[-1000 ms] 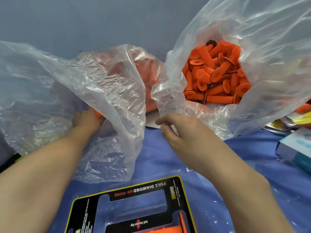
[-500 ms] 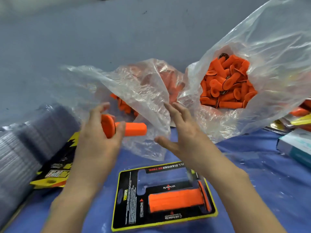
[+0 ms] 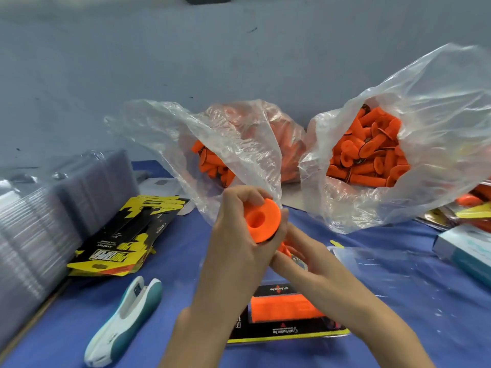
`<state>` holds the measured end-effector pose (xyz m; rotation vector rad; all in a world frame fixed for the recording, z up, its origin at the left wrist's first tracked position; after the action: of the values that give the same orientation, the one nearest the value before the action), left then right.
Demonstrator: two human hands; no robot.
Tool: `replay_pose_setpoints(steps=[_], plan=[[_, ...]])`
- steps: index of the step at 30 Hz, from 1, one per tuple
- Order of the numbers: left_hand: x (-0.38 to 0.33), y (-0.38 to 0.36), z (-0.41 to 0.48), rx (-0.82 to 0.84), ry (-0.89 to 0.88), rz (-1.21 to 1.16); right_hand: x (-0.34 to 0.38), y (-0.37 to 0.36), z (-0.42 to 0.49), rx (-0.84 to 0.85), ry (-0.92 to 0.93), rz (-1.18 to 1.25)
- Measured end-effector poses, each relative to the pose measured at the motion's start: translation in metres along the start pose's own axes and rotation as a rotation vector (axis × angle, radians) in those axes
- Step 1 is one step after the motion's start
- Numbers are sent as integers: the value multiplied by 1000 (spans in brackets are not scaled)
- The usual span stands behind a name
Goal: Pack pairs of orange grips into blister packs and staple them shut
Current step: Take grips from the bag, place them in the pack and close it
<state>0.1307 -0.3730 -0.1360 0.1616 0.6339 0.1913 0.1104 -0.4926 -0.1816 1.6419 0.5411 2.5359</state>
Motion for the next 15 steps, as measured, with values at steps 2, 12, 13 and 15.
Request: replay_pose_setpoints(steps=[2, 12, 13, 15], plan=[[0, -3, 2, 13, -7, -64, -2, 5, 1, -90, 27, -14], [15, -19, -19, 150, -91, 113, -26, 42, -10, -297, -32, -226], [16, -19, -20, 145, -90, 129, -27, 43, -11, -319, -34, -257], [17, -21, -23, 131, -78, 144, -28, 46, -12, -345, -42, -317]])
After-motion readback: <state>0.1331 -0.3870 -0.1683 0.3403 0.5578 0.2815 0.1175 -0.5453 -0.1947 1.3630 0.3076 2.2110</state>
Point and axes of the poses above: each hand's wrist, its own z-axis towards the middle knuckle, its own y-axis out of the back of the hand, x = y × z, the point moved 6 cm from there along z, towards the middle knuckle, and after that the axes turned 4 degrees about -y, right-handed, at the moved point
